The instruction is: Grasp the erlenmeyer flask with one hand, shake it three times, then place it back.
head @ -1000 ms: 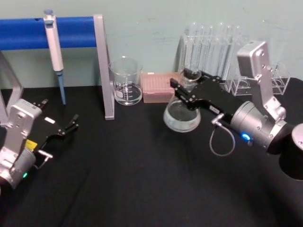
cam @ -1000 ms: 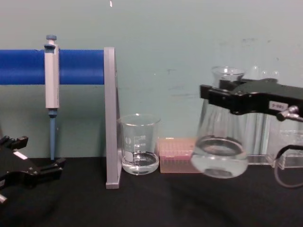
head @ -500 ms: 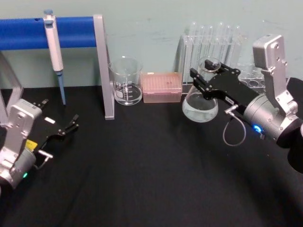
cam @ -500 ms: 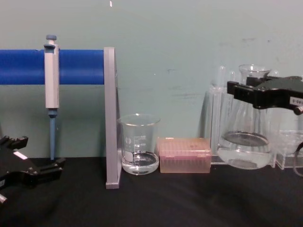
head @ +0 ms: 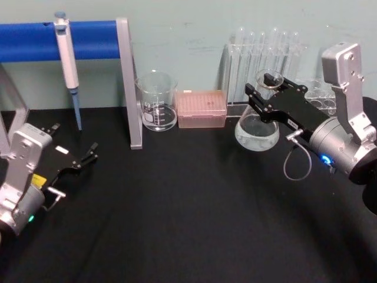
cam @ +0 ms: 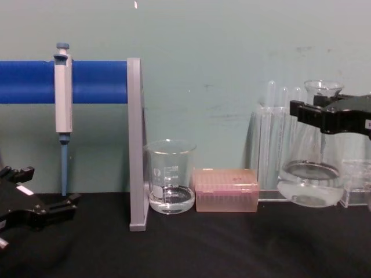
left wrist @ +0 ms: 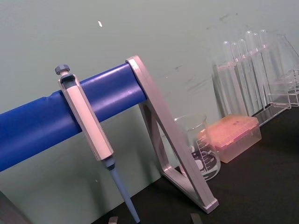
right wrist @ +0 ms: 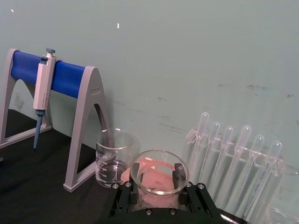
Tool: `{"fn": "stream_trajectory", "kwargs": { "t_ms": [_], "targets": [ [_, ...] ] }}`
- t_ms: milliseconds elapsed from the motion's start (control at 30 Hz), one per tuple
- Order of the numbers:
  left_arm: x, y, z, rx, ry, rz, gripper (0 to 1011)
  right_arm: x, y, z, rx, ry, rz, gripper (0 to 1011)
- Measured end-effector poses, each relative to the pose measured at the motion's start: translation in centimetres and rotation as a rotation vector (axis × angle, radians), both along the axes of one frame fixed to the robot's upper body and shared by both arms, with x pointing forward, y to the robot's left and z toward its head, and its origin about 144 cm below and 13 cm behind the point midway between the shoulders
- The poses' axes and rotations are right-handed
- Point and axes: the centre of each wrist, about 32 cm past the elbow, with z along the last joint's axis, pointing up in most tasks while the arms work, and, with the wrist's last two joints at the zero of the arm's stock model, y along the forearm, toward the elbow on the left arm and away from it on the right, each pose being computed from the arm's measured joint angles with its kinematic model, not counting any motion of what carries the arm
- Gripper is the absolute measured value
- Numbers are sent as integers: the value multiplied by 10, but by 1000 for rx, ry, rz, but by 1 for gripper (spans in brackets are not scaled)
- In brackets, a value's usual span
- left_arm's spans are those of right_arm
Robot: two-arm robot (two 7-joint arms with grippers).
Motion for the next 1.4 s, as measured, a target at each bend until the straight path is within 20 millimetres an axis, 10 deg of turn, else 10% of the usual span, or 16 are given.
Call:
{"fn": "stream_trajectory", "kwargs": {
  "t_ms": [1400],
  "targets": [
    [0,0,0,0,0,0,1001,-13,54,-2,22,37,463,456]
  ]
}}
